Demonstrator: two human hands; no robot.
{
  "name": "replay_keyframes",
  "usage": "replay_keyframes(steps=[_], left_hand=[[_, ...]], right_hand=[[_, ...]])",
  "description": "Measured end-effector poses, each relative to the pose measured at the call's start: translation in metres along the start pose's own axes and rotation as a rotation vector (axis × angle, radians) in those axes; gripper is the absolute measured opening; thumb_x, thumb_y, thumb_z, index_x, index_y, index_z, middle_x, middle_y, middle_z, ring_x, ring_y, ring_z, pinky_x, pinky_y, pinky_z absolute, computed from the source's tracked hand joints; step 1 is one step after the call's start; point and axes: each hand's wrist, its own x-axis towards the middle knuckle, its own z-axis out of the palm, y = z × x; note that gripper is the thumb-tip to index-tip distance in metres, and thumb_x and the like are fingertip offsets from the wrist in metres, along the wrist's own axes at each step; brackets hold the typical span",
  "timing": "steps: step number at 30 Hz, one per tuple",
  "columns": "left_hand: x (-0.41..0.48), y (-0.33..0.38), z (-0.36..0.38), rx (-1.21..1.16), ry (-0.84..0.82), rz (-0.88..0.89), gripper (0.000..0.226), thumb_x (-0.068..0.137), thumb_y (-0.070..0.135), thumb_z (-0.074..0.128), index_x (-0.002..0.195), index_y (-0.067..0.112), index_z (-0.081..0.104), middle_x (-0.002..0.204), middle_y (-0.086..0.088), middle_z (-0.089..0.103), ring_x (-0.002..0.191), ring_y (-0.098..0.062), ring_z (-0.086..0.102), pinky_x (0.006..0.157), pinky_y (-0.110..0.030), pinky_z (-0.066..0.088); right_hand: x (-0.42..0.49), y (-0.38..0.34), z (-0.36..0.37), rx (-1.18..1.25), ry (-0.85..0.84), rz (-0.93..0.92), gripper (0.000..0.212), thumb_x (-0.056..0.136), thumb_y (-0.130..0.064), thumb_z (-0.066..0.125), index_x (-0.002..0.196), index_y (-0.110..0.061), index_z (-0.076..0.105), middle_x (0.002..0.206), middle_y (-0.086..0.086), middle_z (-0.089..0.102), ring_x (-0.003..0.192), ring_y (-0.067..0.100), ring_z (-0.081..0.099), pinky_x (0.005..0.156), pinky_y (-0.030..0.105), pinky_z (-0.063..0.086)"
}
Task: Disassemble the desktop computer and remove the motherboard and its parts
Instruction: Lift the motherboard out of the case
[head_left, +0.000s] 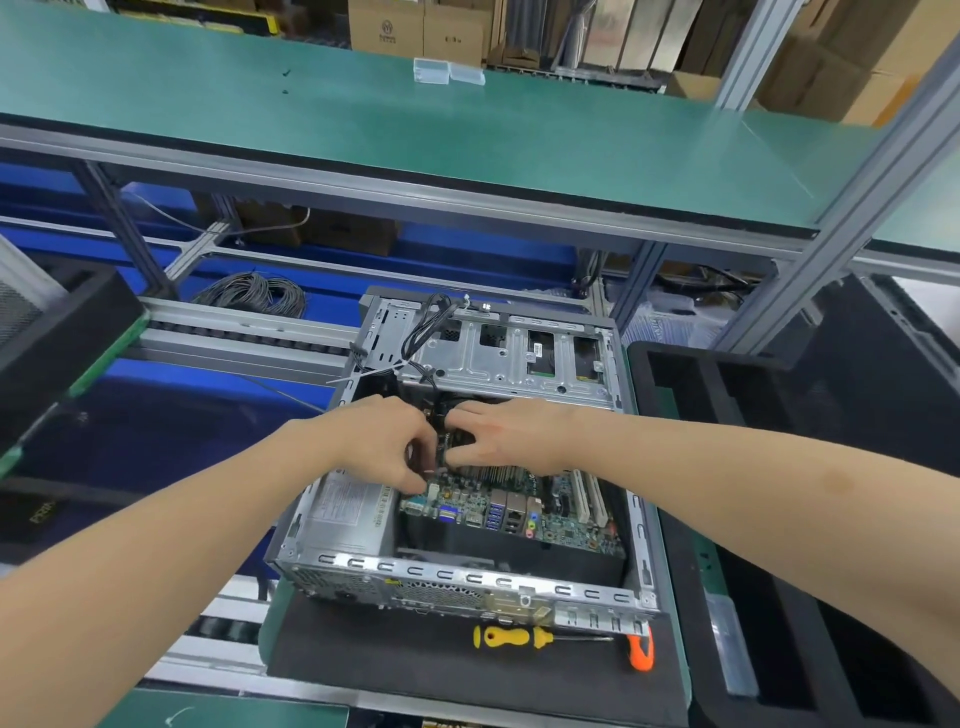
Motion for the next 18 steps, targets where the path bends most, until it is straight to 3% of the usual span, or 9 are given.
replay_keyframes(steps=[3,4,6,9,12,14,16,18], left_hand=[[0.003,0.005,0.007,-0.02,-0.001,-0.004,0.015,0.081,0.046,0.077,0.089,0.035,0.073,0.093,0.013,0.067,0.089,-0.01,0.063,0.081,-0.032,0.053],[0.003,0.007,0.007,-0.029,-0.007,-0.009,0.011,0.082,0.043,0.078,0.086,0.034,0.072,0.092,0.012,0.068,0.088,-0.01,0.064,0.08,-0.032,0.054],[0.002,0.009,0.006,-0.057,-0.012,-0.03,0.007,0.086,0.036,0.075,0.083,0.031,0.073,0.086,0.012,0.07,0.083,-0.011,0.065,0.078,-0.03,0.054],[0.005,0.011,0.006,-0.095,0.092,-0.164,0.016,0.085,0.024,0.071,0.07,0.023,0.071,0.071,0.005,0.068,0.075,-0.019,0.065,0.07,-0.029,0.054],[0.015,0.02,0.007,-0.072,0.152,-0.362,0.013,0.081,0.016,0.067,0.073,0.025,0.071,0.083,-0.001,0.069,0.078,-0.023,0.067,0.072,-0.034,0.06],[0.023,0.024,0.006,-0.018,0.144,-0.469,0.006,0.081,0.02,0.066,0.081,0.024,0.071,0.087,-0.001,0.065,0.076,-0.023,0.065,0.067,-0.032,0.057],[0.031,0.024,0.003,0.0,0.118,-0.539,0.008,0.079,0.025,0.066,0.08,0.018,0.062,0.084,-0.001,0.058,0.068,-0.02,0.06,0.06,-0.03,0.05],[0.038,0.022,-0.002,-0.036,0.11,-0.575,0.016,0.078,0.023,0.07,0.08,0.016,0.056,0.084,-0.002,0.054,0.066,-0.019,0.056,0.058,-0.03,0.047]], right_hand=[[-0.004,-0.004,-0.002,0.006,0.09,-0.033,0.069,0.072,0.006,0.069,0.129,-0.021,0.04,0.135,0.019,0.04,0.118,0.033,0.045,0.068,0.034,0.05],[-0.006,-0.005,-0.002,0.0,0.114,-0.045,0.068,0.071,0.005,0.069,0.128,-0.02,0.042,0.133,0.019,0.043,0.116,0.033,0.047,0.077,0.037,0.051],[-0.008,-0.007,-0.001,-0.007,0.128,-0.064,0.067,0.069,0.006,0.07,0.126,-0.02,0.044,0.127,0.019,0.046,0.111,0.033,0.05,0.08,0.037,0.048],[-0.008,-0.009,0.001,-0.047,0.128,-0.078,0.068,0.068,0.009,0.068,0.126,-0.017,0.044,0.123,0.02,0.046,0.112,0.036,0.049,0.091,0.04,0.049],[-0.009,-0.013,0.004,-0.066,0.12,-0.085,0.071,0.071,0.013,0.065,0.131,-0.016,0.042,0.131,0.025,0.043,0.124,0.041,0.045,0.111,0.051,0.042],[-0.012,-0.014,0.003,-0.041,0.114,-0.062,0.073,0.07,0.014,0.065,0.131,-0.016,0.04,0.134,0.026,0.042,0.125,0.041,0.044,0.105,0.048,0.047],[-0.014,-0.012,-0.001,-0.004,0.102,-0.019,0.076,0.066,0.015,0.065,0.13,-0.017,0.039,0.131,0.023,0.041,0.118,0.037,0.046,0.074,0.038,0.051],[-0.012,-0.009,-0.005,-0.009,0.059,0.017,0.079,0.064,0.014,0.064,0.13,-0.019,0.039,0.128,0.021,0.041,0.112,0.033,0.047,0.053,0.031,0.035]])
